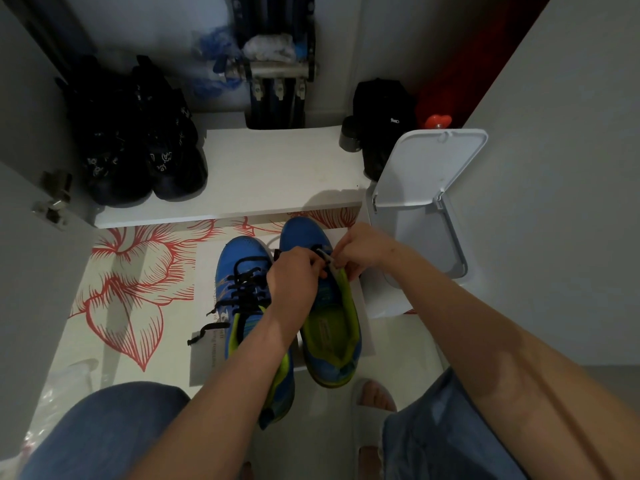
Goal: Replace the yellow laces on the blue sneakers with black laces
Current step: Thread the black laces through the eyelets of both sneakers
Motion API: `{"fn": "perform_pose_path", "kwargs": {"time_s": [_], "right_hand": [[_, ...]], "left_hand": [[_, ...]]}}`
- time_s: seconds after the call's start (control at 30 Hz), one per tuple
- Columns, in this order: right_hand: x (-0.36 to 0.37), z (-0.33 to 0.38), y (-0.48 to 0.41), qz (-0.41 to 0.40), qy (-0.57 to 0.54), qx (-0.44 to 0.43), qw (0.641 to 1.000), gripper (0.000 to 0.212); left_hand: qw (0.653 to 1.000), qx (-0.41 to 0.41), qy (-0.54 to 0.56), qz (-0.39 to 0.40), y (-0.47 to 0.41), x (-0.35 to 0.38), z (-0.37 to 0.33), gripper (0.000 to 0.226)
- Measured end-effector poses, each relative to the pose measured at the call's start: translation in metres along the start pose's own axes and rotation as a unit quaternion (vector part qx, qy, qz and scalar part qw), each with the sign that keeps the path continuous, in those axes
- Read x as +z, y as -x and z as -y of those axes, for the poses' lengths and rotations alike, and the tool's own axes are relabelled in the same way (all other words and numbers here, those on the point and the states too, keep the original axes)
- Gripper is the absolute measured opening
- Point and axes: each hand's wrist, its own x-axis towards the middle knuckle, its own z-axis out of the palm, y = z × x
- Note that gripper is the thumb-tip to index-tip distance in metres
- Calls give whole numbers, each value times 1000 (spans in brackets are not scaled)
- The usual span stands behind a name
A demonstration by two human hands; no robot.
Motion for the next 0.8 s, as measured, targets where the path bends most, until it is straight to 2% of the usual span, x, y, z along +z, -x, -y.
{"fn": "perform_pose_path", "kwargs": {"time_s": [0.17,0.27,0.47,0.8], "right_hand": [[-2,-5,1,19,-73,42,996,24],[0,-8,0,18,-140,63,988,27],[6,-10,-3,-15,-203,86,975,33],[7,-18,-6,11,-214,58,975,27]], "left_hand": [[1000,6,5,-16,1,5,1,27],[1000,17,-12,-20,2,5,-2,27],[998,25,-56,-24,4,7,-4,24],[1000,9,-22,-13,5,3,-8,22]]}}
